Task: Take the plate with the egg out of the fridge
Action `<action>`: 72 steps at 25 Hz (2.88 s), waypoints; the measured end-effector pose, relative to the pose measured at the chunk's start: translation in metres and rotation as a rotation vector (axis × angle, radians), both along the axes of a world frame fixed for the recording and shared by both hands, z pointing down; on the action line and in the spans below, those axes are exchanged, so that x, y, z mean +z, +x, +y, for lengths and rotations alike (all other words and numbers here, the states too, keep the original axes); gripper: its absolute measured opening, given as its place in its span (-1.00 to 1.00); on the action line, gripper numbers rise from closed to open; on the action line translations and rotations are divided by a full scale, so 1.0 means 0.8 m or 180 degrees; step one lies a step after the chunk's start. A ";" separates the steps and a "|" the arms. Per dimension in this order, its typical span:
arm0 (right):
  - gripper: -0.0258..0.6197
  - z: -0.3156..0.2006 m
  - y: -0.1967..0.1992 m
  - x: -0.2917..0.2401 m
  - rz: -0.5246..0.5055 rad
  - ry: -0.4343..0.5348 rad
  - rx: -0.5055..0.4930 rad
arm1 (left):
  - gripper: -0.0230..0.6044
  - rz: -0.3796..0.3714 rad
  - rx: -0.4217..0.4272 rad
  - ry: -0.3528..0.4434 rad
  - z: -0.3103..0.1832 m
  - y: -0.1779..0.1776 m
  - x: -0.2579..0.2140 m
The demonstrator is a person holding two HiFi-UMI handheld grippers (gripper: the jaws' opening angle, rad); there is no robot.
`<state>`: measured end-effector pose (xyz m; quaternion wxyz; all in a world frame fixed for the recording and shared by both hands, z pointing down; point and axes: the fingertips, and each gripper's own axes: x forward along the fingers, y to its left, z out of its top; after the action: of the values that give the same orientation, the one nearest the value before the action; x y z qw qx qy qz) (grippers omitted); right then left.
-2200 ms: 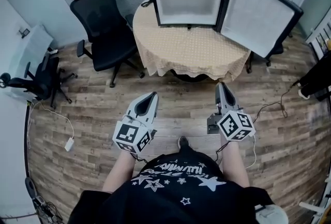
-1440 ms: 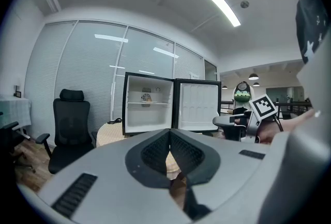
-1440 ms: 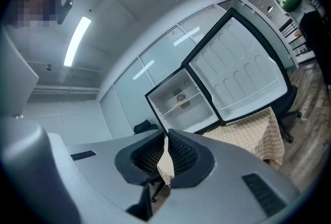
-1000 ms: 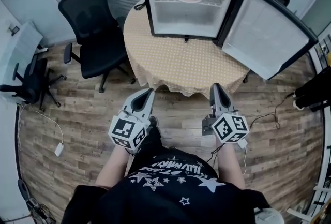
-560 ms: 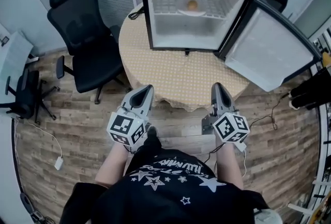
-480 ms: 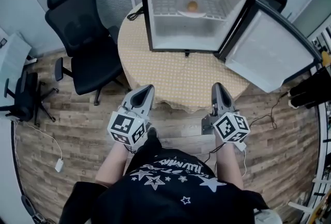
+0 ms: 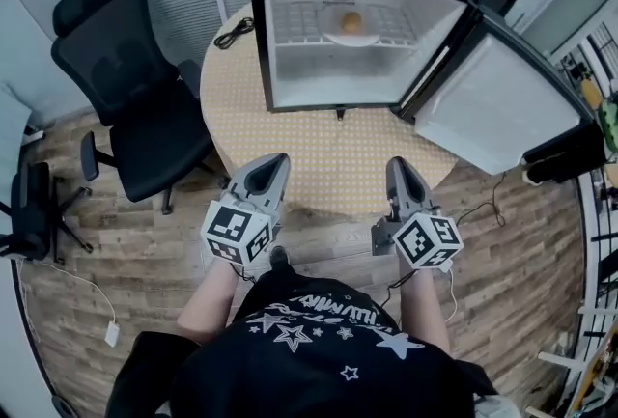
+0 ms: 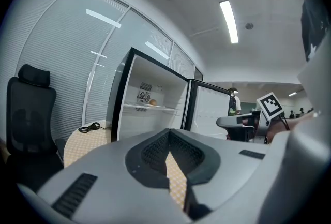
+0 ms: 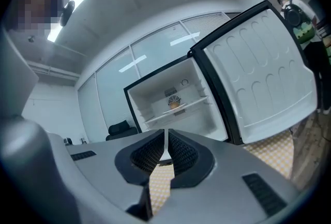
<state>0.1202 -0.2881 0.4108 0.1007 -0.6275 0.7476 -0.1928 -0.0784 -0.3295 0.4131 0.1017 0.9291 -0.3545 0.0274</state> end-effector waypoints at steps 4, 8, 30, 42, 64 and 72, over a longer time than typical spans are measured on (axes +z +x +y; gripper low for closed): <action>-0.80 -0.013 -0.001 0.003 -0.0015 -0.0056 0.0124 | -0.91 0.0042 0.0154 -0.0010 -0.024 0.006 0.001; -0.80 -0.031 -0.010 0.003 -0.0159 -0.0041 0.0233 | -0.91 0.0050 0.0255 0.0027 -0.043 -0.001 -0.003; -0.60 -0.173 -0.029 -0.027 -0.1173 0.0181 -0.0337 | -0.91 -0.0068 -0.0115 -0.0050 -0.120 -0.008 0.013; -0.26 -0.279 0.006 -0.029 -0.2808 0.0145 -0.0540 | -0.91 -0.0189 -0.0294 -0.0071 -0.175 0.034 0.015; -0.24 -0.351 0.010 -0.033 -0.3721 -0.0010 -0.0612 | -0.90 -0.0193 -0.0407 -0.0215 -0.208 0.061 0.035; -0.43 -0.354 0.008 -0.018 -0.3479 -0.0245 -0.0380 | -0.91 -0.0170 -0.0410 -0.0175 -0.204 0.059 0.034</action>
<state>0.1268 -0.5717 0.3968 0.4401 -0.3957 0.6132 -0.5232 -0.0310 -0.4927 0.4400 0.1192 0.9002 -0.4152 0.0552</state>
